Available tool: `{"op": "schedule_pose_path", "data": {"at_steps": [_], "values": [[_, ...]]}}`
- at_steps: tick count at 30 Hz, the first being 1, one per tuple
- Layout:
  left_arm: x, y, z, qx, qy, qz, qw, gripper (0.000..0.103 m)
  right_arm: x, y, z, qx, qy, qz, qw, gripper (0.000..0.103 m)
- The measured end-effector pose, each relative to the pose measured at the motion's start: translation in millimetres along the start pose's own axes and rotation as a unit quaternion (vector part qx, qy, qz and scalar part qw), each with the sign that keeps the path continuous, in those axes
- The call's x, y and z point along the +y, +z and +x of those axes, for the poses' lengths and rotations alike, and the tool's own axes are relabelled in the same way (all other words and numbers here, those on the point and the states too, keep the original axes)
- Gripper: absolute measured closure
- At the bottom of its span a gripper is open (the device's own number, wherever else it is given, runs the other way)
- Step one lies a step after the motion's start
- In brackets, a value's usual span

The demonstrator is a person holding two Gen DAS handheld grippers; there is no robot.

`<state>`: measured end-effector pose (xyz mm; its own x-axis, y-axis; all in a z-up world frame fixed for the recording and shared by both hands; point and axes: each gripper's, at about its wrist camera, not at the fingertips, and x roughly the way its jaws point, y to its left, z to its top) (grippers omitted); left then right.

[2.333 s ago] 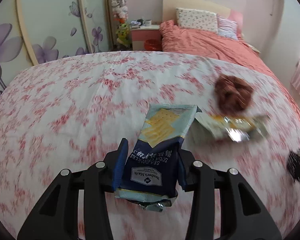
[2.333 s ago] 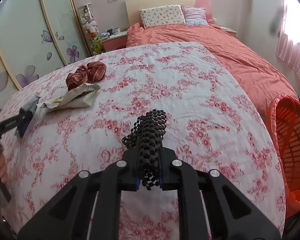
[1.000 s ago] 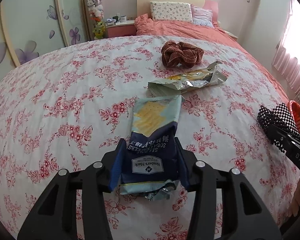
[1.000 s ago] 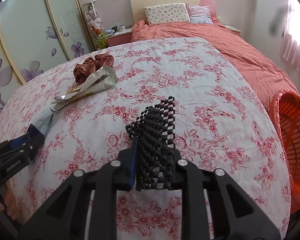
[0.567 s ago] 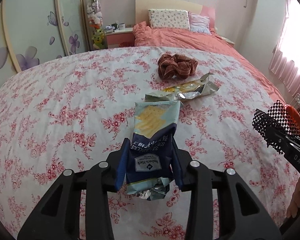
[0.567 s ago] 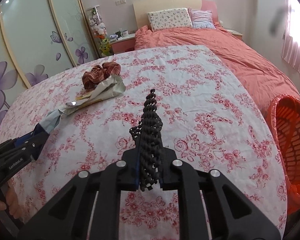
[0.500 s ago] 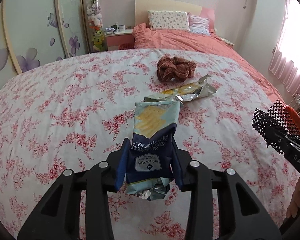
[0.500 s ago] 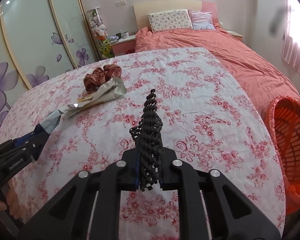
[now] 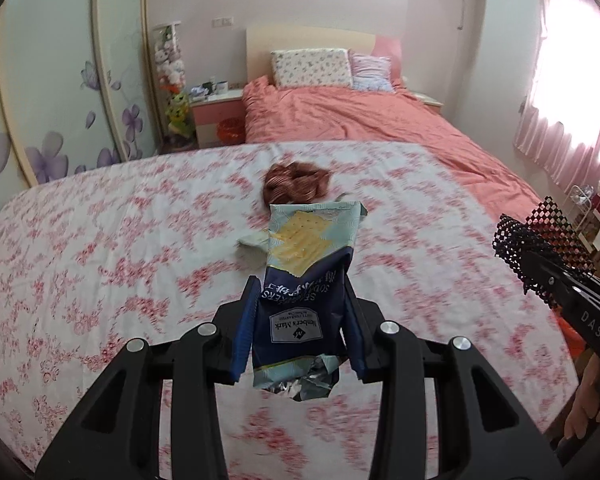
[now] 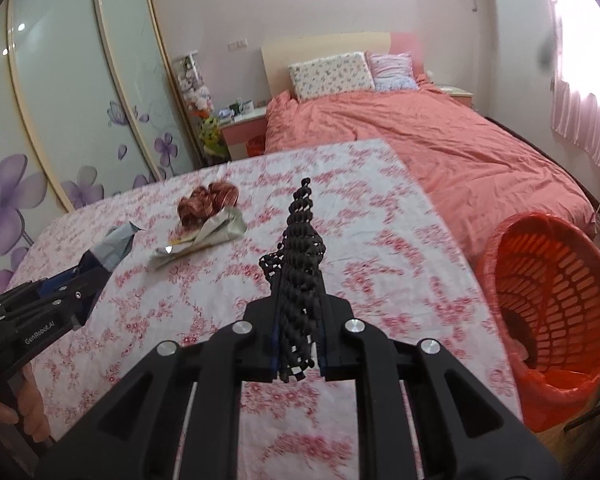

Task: Collect trash
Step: 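Carry the mesh pad and navy snack bag toward the red basket, then open both tools over the red basket to drop the mesh pad and snack bag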

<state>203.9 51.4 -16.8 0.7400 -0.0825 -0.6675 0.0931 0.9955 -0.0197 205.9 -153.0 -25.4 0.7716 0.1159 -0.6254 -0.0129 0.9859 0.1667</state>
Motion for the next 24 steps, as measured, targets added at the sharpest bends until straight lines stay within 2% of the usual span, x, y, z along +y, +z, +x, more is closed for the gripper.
{"op": "schedule_pose_path", "data": {"at_steps": [6,14,24], "values": [[-39,7,-10,-0.014,-0.028,0.021,0.9993,0.064,-29,5,-33,-0.032,-0.009,0.021,0.999,0.089],[-99,16,-9,-0.019,-0.084,0.042,0.9954,0.064,-79,6,-70,-0.078,-0.051,0.052,0.994,0.089],[-187,28,8,-0.015,-0.161,0.081,0.9836,0.064,-158,2,-95,-0.117,-0.116,0.104,0.981,0.089]]}}
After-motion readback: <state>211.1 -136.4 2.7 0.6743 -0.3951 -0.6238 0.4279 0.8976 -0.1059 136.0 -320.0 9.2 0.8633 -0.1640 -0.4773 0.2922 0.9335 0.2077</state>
